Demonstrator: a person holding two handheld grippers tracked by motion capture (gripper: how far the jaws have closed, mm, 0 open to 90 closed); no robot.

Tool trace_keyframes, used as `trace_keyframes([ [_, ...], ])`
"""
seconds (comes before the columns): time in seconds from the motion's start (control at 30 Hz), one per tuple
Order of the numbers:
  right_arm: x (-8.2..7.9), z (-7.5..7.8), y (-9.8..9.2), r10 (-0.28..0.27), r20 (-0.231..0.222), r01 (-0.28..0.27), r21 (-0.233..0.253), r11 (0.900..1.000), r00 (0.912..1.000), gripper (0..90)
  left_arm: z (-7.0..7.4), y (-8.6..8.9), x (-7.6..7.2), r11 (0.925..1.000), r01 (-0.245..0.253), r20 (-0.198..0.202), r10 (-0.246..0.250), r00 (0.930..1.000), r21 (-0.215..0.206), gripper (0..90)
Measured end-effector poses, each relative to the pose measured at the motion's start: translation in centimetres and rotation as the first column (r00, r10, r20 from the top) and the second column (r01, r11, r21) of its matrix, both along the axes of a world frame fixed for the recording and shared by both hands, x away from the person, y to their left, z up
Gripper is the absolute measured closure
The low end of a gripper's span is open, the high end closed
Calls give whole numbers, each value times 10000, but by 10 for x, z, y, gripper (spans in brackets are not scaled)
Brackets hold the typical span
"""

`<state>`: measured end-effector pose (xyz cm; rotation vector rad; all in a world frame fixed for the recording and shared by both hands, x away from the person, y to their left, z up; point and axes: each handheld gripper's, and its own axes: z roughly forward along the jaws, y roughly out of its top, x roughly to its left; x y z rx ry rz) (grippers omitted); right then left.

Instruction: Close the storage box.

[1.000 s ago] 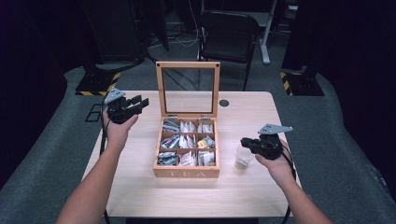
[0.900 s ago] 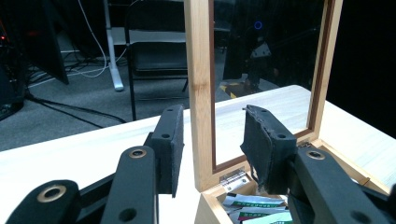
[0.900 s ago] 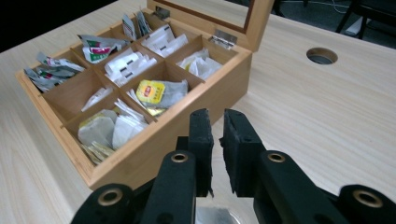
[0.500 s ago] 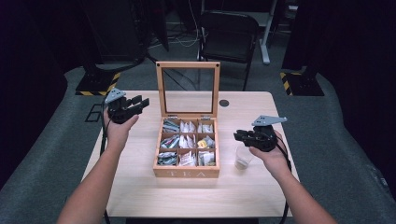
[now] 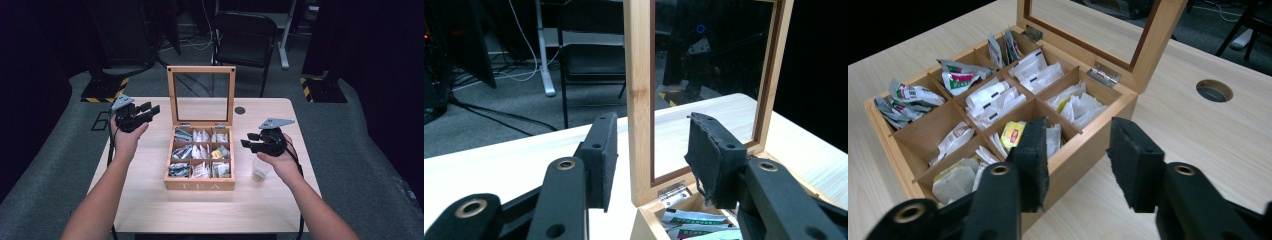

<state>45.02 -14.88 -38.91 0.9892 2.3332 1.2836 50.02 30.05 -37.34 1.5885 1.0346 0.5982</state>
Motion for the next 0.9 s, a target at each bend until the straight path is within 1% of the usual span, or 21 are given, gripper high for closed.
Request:
trace_keyframes([
  [0.03,0,1,2,-65,-34,65,66,10000,10000,552,0,0,0,10000,1,-35,-1,10000,-20,545],
  [0.13,3,5,5,-87,104,86,81,9999,9999,517,0,0,0,10000,6,-64,-6,10000,17,539],
  [0.23,6,9,8,-175,106,173,220,9996,9998,459,0,0,0,10000,-18,-60,18,10000,21,532],
  [0.3,9,11,10,-137,250,130,273,9995,9996,413,0,0,0,10000,-44,-58,44,10000,6,527],
  [0.37,11,13,13,-259,325,249,301,9992,9991,381,0,0,1,10000,-60,-41,60,10000,-9,522],
  [0.43,13,15,14,-247,220,238,419,9988,9995,349,0,0,1,10000,-54,-70,54,10000,13,518],
  [0.47,14,16,15,-299,178,290,441,9986,9994,344,0,0,1,10000,-47,-79,47,10000,14,517],
  [0.6,20,21,15,-311,333,295,482,9984,9990,325,0,0,1,10000,-40,-84,40,10000,4,514],
  [0.63,20,22,16,-366,274,352,517,9980,9990,325,0,0,1,10000,-44,-76,44,10000,-7,514],
  [0.67,22,22,16,-315,325,296,572,9979,9990,324,0,0,1,10000,-33,-82,33,10000,2,514],
  [0.73,24,23,17,-277,256,261,603,9978,9993,317,0,0,1,10000,-5,-97,5,10000,27,512],
  [0.8,26,24,17,-298,219,284,633,9976,9993,290,0,0,1,10000,-9,-97,10,10000,50,510],
  [0.87,28,27,18,-311,147,299,733,9969,9994,283,0,1,2,10000,-18,-124,18,9999,-23,504],
  [0.9,29,28,19,-327,183,312,747,9967,9993,275,0,1,2,10000,-16,-125,16,9999,-34,504],
])
